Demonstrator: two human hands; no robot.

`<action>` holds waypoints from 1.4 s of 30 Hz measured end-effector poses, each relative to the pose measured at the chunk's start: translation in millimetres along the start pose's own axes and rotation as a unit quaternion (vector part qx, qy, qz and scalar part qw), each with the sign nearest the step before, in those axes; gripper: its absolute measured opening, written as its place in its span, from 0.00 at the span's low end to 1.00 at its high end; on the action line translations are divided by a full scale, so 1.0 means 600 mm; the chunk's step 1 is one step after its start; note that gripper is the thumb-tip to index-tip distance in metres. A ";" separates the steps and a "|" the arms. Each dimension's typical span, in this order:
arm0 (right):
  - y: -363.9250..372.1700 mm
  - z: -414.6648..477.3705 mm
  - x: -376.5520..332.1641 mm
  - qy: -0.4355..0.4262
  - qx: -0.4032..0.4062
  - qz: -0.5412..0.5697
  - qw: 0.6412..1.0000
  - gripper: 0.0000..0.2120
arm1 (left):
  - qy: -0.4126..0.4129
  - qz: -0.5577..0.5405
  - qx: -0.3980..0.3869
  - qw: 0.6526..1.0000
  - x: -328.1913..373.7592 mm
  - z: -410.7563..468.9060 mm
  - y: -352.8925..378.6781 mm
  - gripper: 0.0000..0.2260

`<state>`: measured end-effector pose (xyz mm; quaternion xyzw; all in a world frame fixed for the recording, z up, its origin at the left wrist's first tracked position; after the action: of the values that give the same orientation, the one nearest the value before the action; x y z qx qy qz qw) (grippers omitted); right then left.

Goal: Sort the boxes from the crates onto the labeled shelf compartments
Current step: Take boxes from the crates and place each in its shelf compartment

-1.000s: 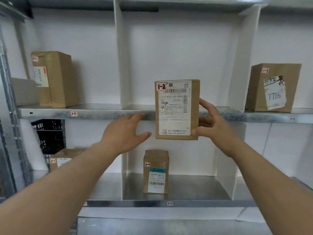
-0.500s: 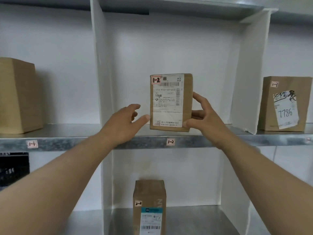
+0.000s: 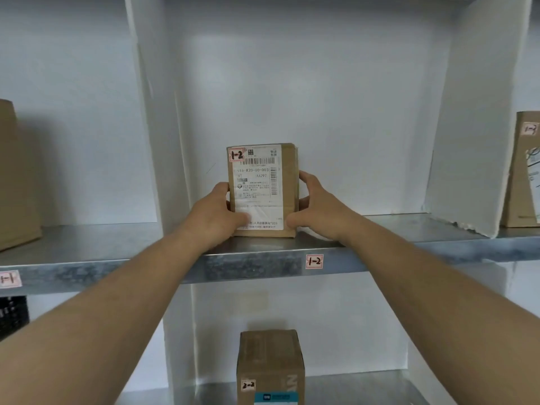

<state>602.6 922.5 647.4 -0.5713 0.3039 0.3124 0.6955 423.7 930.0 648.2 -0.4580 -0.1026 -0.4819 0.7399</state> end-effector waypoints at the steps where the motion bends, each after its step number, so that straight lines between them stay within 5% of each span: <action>1: 0.002 0.003 0.002 0.003 0.000 -0.007 1.000 0.48 | -0.003 0.005 0.000 1.000 -0.004 0.001 0.001 0.24; 21: -0.021 -0.068 -0.001 0.020 0.045 -0.063 0.997 0.48 | 0.005 0.107 0.022 0.994 0.056 -0.068 -0.019 0.32; 31: -0.024 -0.255 -0.027 -0.087 0.146 -0.167 0.971 0.26 | 0.051 0.305 0.029 0.951 0.137 -0.223 -0.047 0.29; 42: 0.178 -0.408 0.049 -0.128 0.038 -0.301 0.944 0.25 | -0.027 0.362 -0.035 0.931 0.064 -0.495 -0.002 0.28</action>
<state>521.1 700.3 520.1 -0.5642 0.0384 0.1471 0.8115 356.5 675.2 505.7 -0.5022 0.0671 -0.1719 0.8448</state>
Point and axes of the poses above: each hand's wrist, its own z-axis towards the middle knuckle, its own y-axis out of the palm, x = y × z, the point moved 8 cm from there along z, towards the middle knuckle, and after that the axes turned 15 degrees about y, right-handed, at the moved point
